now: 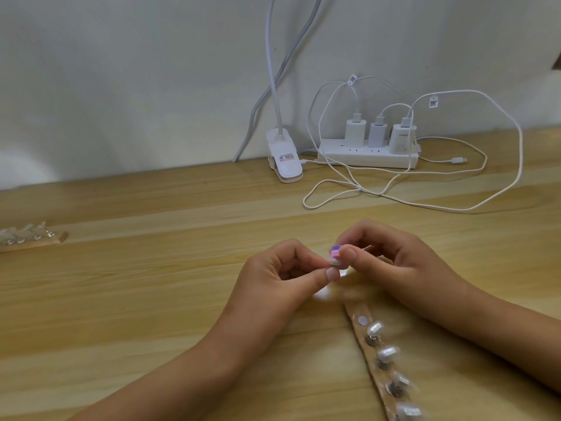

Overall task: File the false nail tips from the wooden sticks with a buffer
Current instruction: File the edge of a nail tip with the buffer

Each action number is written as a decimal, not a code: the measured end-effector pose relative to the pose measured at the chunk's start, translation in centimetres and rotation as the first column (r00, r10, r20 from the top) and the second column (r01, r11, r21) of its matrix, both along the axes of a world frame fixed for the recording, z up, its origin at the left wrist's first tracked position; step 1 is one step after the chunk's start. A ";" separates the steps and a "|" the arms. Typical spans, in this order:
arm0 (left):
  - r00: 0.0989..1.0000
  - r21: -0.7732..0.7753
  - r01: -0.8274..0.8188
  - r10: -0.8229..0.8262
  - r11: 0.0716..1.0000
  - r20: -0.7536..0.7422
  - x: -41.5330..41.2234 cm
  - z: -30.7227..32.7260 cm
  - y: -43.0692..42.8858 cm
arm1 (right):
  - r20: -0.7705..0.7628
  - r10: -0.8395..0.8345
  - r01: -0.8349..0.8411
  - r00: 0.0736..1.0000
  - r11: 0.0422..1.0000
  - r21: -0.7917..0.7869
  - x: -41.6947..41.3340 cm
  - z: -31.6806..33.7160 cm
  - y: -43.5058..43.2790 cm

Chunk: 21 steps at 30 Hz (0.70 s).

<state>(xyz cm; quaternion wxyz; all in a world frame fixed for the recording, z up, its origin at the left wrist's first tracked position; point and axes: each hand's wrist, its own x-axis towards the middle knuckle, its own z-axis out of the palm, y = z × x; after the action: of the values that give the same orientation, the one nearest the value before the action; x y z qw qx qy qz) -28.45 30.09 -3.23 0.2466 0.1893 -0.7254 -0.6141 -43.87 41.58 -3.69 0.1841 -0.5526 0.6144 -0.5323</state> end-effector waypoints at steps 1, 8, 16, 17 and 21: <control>1.000 0.005 -0.001 0.001 1.000 -0.003 0.0 0.0 0.0 | -0.001 -0.002 0.002 1.000 1.000 -0.003 0.0 0.0 0.0; 1.000 0.039 -0.009 0.010 0.999 -0.019 -0.1 -0.1 0.0 | -0.041 -0.017 0.015 0.999 0.999 -0.035 0.1 0.2 0.1; 1.000 0.060 -0.008 0.010 0.998 -0.026 0.0 0.1 0.0 | -0.015 -0.023 0.024 1.000 0.999 0.026 0.0 0.1 0.0; 0.999 0.075 -0.009 0.012 0.997 -0.035 -0.1 0.2 -0.1 | -0.007 -0.027 0.027 1.000 0.999 0.045 0.0 0.0 -0.1; 0.995 0.124 -0.002 0.015 0.992 -0.100 -0.1 0.3 -0.1 | 0.102 -0.116 0.118 0.988 0.993 -0.017 -0.6 0.0 -0.4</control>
<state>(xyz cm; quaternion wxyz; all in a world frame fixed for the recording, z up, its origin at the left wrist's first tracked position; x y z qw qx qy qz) -28.57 30.01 -2.96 0.2734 0.1760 -0.6718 -0.6656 -44.48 41.15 -3.69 0.1771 -0.4901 0.6295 -0.5763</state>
